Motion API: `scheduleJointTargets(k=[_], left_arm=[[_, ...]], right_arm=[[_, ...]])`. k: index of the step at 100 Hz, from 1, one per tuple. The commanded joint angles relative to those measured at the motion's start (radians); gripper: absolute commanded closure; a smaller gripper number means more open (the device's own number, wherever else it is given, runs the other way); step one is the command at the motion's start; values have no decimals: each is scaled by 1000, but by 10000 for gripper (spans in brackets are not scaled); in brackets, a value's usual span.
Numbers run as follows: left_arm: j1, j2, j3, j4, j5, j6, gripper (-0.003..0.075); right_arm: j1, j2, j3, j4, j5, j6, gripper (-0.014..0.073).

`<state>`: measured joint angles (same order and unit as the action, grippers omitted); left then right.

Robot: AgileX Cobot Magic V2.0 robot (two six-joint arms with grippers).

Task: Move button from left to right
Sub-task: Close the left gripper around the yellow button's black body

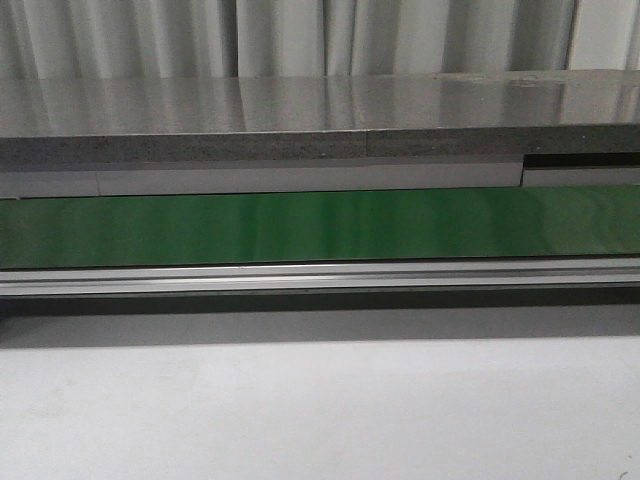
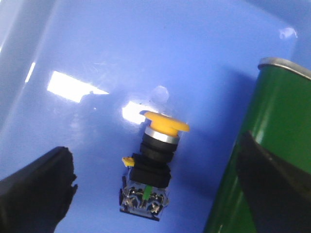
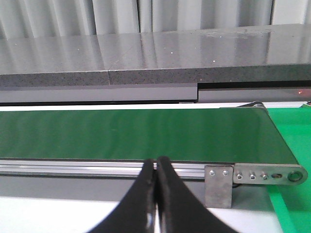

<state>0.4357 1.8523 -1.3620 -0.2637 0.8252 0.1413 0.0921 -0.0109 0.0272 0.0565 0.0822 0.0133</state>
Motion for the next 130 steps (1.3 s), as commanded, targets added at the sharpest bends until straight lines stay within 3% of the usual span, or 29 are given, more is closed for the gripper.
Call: scheduleJointTargets(k=[1, 38, 130], left_arm=[[3, -35, -32, -25, -54, 4, 71], [3, -29, -32, -23, -91, 4, 86], [-8, 107, -28, -13, -12, 4, 101]], right_arm=[[0, -19, -17, -9, -77, -3, 660], [0, -19, -17, -9, -77, -3, 660], [0, -19, -17, -9, -77, -3, 660]])
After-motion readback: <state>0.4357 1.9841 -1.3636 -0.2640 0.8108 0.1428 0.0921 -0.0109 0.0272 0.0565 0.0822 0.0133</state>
